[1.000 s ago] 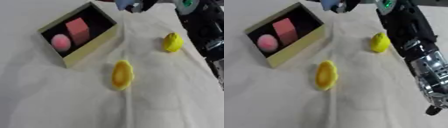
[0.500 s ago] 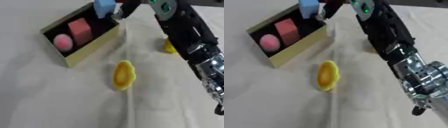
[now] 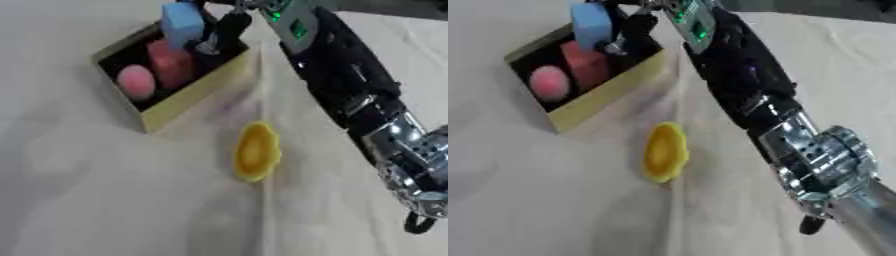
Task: Pick up objects on the table and place them in the box.
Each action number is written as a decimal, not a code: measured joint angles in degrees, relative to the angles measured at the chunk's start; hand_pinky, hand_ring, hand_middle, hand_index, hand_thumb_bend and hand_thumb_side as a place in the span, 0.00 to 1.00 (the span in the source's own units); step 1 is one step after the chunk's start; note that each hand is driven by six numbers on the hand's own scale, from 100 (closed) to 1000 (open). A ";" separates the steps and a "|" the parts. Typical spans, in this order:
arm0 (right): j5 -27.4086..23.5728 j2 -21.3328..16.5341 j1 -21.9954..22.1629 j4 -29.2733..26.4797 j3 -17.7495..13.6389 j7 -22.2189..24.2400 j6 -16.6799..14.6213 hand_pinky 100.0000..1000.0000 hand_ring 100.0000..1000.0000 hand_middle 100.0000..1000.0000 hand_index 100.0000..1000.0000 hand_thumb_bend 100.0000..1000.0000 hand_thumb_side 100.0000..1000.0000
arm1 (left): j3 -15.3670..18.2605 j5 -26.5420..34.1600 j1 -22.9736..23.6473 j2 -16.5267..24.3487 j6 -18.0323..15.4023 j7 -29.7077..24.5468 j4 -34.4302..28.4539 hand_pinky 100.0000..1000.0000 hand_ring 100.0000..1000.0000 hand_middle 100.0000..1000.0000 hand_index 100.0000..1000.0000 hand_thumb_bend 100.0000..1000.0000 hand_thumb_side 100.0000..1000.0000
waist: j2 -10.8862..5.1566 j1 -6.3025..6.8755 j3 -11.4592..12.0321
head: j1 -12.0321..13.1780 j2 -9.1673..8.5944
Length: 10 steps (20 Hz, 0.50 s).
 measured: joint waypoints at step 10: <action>4.42 1.01 0.00 1.57 -0.62 -2.24 -0.30 0.83 0.83 0.68 0.78 0.23 0.28 | -0.20 0.18 -0.01 0.00 0.16 -0.22 0.00 0.65 0.75 0.61 0.78 0.48 0.48 | 0.42 -0.22 0.39 | -0.39 -0.24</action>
